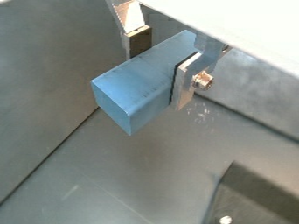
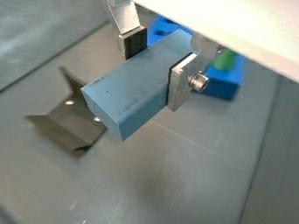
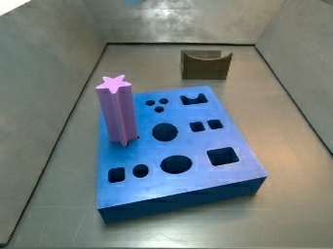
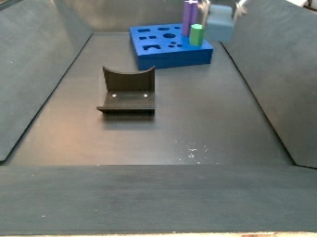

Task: Pick up the rectangle object. Move up. Place the rectangle object on the fixture. Regrasp the rectangle object. Move to above the board. Insert the rectangle object.
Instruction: Place the rectangle object on the fixture.

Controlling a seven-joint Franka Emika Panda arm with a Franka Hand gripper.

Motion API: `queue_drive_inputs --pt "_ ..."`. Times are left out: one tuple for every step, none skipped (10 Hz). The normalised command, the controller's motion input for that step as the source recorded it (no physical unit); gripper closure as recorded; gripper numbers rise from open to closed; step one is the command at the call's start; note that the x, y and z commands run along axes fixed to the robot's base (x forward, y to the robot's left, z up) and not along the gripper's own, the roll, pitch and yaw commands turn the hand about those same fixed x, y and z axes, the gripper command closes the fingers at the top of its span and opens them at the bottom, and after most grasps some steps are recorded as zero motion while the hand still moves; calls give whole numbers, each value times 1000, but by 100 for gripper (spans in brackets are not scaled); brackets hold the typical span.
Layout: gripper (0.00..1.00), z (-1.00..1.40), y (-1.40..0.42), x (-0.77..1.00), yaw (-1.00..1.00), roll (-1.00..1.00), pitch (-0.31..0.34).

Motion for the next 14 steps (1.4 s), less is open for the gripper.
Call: queue_drive_inputs --pt "100 643 76 1000 1000 283 527" --pt "100 618 71 1000 1000 333 595" --pt "100 532 61 1000 402 298 500" --pt "100 493 58 1000 239 261 427" --pt "100 439 52 1000 96 195 320" --pt "100 411 47 1000 66 176 288" --pt "100 365 40 1000 54 160 275" --pt "100 330 35 1000 50 150 268" --pt "100 288 29 1000 46 135 272" --pt "100 266 27 1000 45 128 274" --pt "100 227 20 1000 44 114 282" --pt "100 204 17 1000 45 104 280" --pt "100 181 13 1000 45 93 285" --pt "100 -1000 64 782 102 -1000 -17"
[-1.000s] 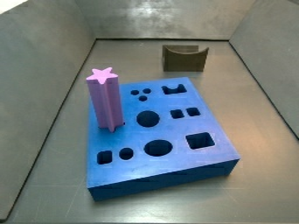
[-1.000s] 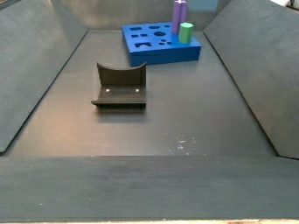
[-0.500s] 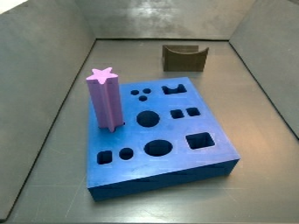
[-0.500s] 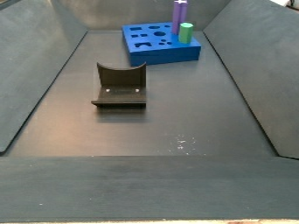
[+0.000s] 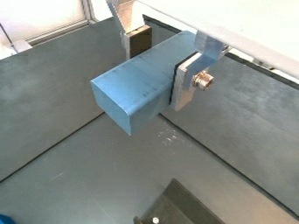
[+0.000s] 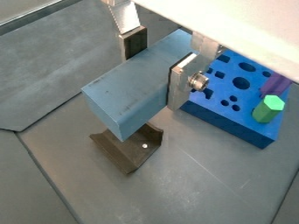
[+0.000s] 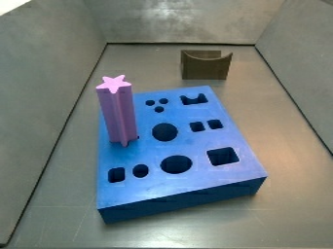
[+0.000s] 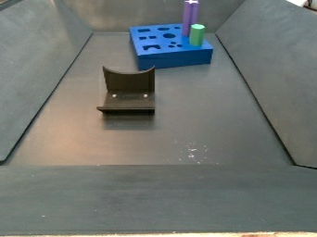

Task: Pick up the rectangle object. Move up. Place the rectangle object on the fixture. Regrasp the rectangle object. Move to above the board. Insert the rectangle object.
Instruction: Place the rectangle object on the fixture.

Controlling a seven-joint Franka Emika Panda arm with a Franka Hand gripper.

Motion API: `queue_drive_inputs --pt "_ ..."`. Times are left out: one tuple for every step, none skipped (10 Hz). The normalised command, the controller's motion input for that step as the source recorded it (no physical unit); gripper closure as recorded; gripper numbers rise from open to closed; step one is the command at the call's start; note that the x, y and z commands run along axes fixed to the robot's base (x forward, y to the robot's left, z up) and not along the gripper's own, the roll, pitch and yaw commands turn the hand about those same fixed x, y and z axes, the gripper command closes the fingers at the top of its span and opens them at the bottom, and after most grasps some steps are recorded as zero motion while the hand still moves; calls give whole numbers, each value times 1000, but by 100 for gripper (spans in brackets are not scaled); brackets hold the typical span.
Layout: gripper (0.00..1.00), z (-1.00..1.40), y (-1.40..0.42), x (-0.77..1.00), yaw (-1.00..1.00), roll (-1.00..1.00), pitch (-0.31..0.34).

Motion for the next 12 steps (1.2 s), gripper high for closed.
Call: queue_drive_inputs --pt "100 -1000 64 733 98 -1000 -22" --pt "100 -1000 79 782 81 -1000 -32" --pt "100 -1000 80 871 69 -1000 -25" --pt "100 -1000 84 982 63 -1000 -17" --pt "100 -926 82 1000 57 -1000 -11" --pt "100 -660 66 924 45 -1000 2" --pt "100 -388 54 824 32 -1000 7" --pt "100 -199 50 743 20 -1000 14" --pt "100 -54 43 647 12 -1000 35" --pt "100 -24 44 531 1 -1000 87" --pt "100 -31 55 426 -19 -1000 140" --pt "100 -26 56 363 -43 -1000 181"
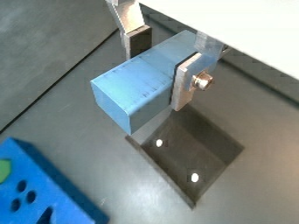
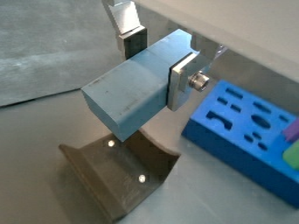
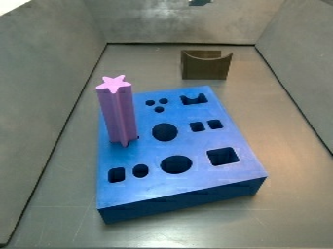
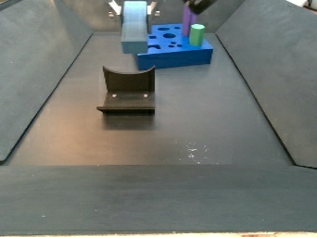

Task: Pick up the rectangle object. Move up. Place the rectangle object on the fixture. Regrasp the rectangle object. Move to above the board. Insert the rectangle object.
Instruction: Place the rectangle object on the fixture.

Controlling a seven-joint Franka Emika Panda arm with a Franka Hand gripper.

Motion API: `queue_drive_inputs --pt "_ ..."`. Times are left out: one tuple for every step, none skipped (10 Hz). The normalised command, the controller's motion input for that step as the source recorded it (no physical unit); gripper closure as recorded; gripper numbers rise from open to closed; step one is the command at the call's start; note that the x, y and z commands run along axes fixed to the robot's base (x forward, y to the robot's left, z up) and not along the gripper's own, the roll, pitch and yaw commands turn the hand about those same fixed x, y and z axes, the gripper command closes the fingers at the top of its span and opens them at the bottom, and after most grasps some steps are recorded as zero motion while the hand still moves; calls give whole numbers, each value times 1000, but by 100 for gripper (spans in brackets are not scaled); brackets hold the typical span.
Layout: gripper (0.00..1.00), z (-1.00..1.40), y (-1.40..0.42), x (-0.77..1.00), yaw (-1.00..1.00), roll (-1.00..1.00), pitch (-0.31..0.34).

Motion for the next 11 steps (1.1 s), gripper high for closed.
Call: queue_drive_inputs --pt "100 -20 56 325 -60 -1000 215" --pt "100 -16 54 237 -69 -736 221" --pt "100 -18 51 199 -78 -620 214" --pt "100 -10 47 125 -95 -463 188" --pt "100 -12 52 77 -105 -390 154" --pt "100 -1000 80 121 -134 -1000 58" --pt "100 -1000 79 124 -135 -1000 56" --pt "100 -1000 87 130 -136 -1000 63" --pt "100 -1000 89 142 -139 -1000 90" --pt "100 -1000 95 154 -142 -1000 107" --pt "100 -1000 109 168 -151 -1000 121"
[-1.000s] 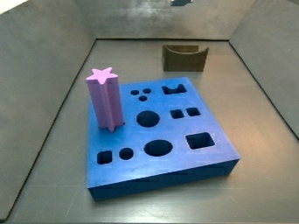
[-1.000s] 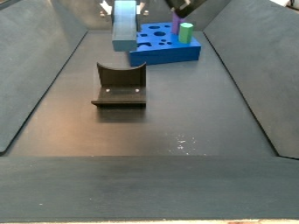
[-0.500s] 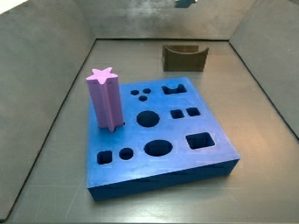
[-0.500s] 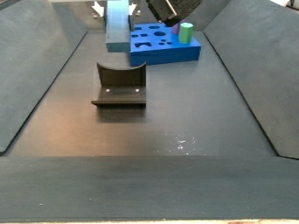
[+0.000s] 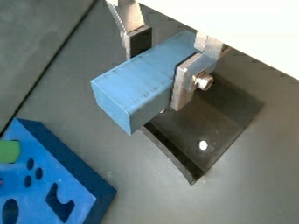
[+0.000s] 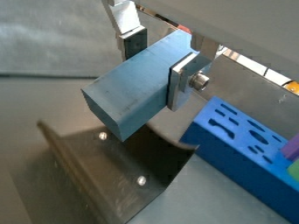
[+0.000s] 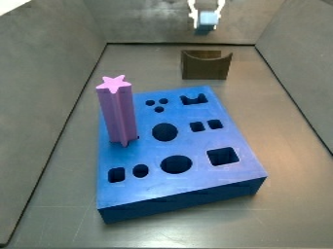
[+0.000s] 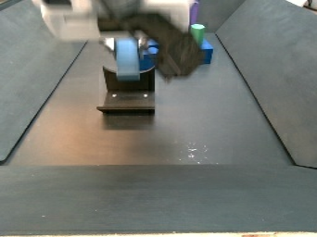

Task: Pick up the rectangle object. Move up. Place the rectangle object on the fixture. Regrasp the rectangle object. Move to above the board. Insert the rectangle object.
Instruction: Place the rectangle object on the fixture, then regrasp the rectangle object.

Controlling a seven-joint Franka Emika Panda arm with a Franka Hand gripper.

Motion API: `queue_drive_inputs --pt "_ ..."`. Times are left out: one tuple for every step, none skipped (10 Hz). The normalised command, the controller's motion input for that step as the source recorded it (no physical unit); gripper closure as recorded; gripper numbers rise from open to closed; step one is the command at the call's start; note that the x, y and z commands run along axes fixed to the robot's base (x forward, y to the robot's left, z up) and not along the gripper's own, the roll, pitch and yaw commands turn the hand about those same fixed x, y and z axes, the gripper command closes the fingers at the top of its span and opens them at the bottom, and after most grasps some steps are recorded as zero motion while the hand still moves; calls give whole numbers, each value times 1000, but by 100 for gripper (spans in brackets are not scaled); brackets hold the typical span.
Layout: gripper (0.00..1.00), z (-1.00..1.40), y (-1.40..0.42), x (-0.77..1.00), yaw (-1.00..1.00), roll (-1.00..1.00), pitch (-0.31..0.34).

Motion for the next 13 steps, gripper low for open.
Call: queue_drive_inputs --pt "100 -1000 116 178 -161 -1000 127" --pt "100 -1000 121 188 -176 -1000 134" --pt "100 -1000 129 202 -198 -1000 142" --pt "100 -830 116 176 -221 -1000 150" --pt "100 -663 97 146 -244 -1000 157" --pt "100 -514 106 126 -168 -782 117" --pt "100 -446 150 88 -150 -541 34" --pt "100 -430 157 78 -144 -427 -1" --pt "100 -425 159 77 -130 -372 -11" --pt "0 0 0 0 0 0 0" --pt "0 1000 0 0 -15 -15 164" --pt "0 1000 3 -6 -14 -4 169" --pt "0 1000 6 -17 -18 15 177"
